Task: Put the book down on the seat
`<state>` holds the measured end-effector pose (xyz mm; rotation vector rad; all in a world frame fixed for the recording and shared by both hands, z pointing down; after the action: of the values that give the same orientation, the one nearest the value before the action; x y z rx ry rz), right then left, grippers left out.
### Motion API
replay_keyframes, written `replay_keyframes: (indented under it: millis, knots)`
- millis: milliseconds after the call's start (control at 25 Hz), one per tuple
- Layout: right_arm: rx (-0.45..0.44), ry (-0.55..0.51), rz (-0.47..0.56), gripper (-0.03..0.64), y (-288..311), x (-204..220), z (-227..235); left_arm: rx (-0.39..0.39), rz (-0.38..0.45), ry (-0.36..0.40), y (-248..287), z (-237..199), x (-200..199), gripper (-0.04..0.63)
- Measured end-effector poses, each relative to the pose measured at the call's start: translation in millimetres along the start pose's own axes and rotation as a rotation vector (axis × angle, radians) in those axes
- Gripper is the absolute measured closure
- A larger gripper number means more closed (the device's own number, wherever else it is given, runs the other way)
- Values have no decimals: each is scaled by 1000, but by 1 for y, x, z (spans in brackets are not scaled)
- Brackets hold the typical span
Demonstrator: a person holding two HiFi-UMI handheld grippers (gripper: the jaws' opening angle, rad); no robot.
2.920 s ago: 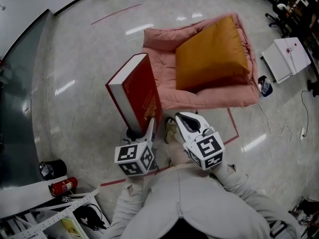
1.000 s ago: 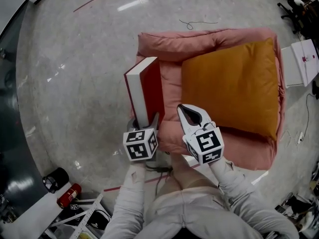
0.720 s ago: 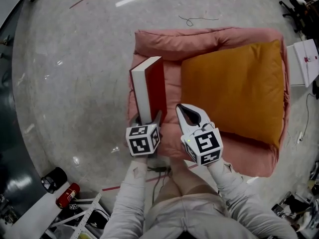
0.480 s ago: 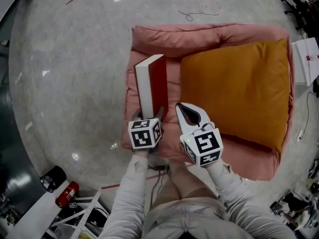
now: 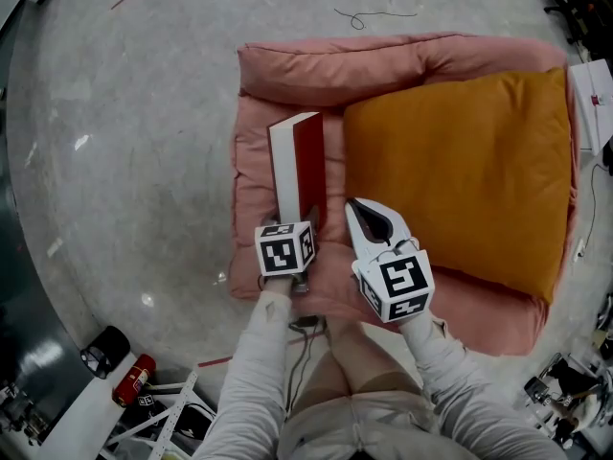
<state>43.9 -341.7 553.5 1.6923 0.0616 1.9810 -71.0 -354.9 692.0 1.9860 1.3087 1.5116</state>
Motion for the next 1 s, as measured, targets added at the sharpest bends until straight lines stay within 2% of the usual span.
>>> replay_keyframes:
  millis: [320, 760, 1000]
  knots:
    - [14, 15, -14, 618, 4, 12, 6, 19, -84, 21, 35, 3, 19, 353]
    - [20, 29, -20, 618, 8, 19, 13, 11, -127, 9, 60, -5, 30, 353]
    - [11, 33, -29, 618, 8, 23, 10, -8, -134, 75, 63, -10, 34, 351]
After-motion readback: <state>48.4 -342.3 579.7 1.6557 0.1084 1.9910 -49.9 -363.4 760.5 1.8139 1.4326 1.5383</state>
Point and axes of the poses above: the fingertips, and each gripper's own axes: y forward along the fingers, z to its right, x out of its underside, the point moved 4 cm from there along -y, backward along the fingers, and after that the axes turned 15 degrees about z, right-handed, at the moved point
